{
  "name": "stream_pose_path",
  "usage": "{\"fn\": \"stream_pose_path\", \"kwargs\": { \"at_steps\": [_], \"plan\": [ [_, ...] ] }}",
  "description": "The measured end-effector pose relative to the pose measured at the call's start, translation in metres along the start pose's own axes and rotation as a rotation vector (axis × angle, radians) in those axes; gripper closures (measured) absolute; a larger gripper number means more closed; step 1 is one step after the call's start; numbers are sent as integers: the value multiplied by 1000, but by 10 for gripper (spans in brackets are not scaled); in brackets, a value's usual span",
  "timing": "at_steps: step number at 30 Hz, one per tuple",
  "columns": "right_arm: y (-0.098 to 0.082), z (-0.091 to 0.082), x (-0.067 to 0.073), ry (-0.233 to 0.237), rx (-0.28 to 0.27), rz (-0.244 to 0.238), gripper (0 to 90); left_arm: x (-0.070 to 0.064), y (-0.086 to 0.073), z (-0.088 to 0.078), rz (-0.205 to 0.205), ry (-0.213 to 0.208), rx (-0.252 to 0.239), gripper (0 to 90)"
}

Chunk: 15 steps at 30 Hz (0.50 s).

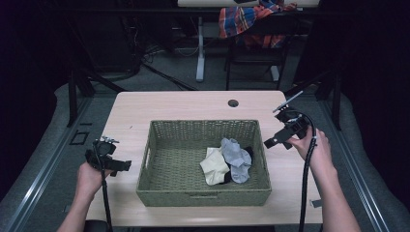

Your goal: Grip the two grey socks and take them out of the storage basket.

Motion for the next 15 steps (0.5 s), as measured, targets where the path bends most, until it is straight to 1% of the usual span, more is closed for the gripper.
{"fn": "stream_pose_path", "kwargs": {
  "at_steps": [1, 2, 5, 6, 7, 8, 9, 10, 11, 12, 13, 14, 15],
  "plan": [
    [4, -2, 3, -7, 15, -11, 0, 0, 0, 0, 0, -1, 0, 1],
    [4, -2, 3, -7, 15, -11, 0, 0, 0, 0, 0, -1, 0, 1],
    [15, -6, 14, -12, 2, -36, 0, 0, 0, 0, -2, -2, 1, 1],
    [15, -6, 14, -12, 2, -36, 0, 0, 0, 0, -2, -2, 1, 1],
    [17, -7, 17, -7, -1, -46, 0, 0, 0, 0, -2, -3, 0, 1],
    [20, -7, 21, 0, -10, -42, 0, 0, 1, 1, -2, -2, 1, 1],
    [24, -8, 23, -8, 2, -59, 0, 0, 1, 1, 0, -2, 1, 1],
    [30, -10, 29, -5, 3, -79, 0, 0, 1, 1, 0, -2, 2, 1],
    [30, -10, 29, -5, 3, -79, 0, 0, 1, 1, 0, -2, 2, 1],
    [33, -10, 32, -4, 7, -87, 0, 0, 1, 1, 0, -3, 2, 1],
    [39, -8, 38, 2, -3, -97, 0, 0, 1, 1, 1, -3, 2, 1],
    [41, -7, 41, -1, -10, -97, 0, 0, 1, 1, 1, -3, 2, 1],
    [44, -7, 43, -3, -9, -113, 0, 1, 1, 1, -3, -3, 0, 1]
  ]
}}
Point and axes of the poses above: each handheld gripper's, and its own axes: z roughly forward along the jaws, y roughly out of its top, x roughly to its left, the point moved 1 cm from there along z, roughly forward along the jaws, and after that the axes turned 14 degrees about x, right-handed, at the moved point
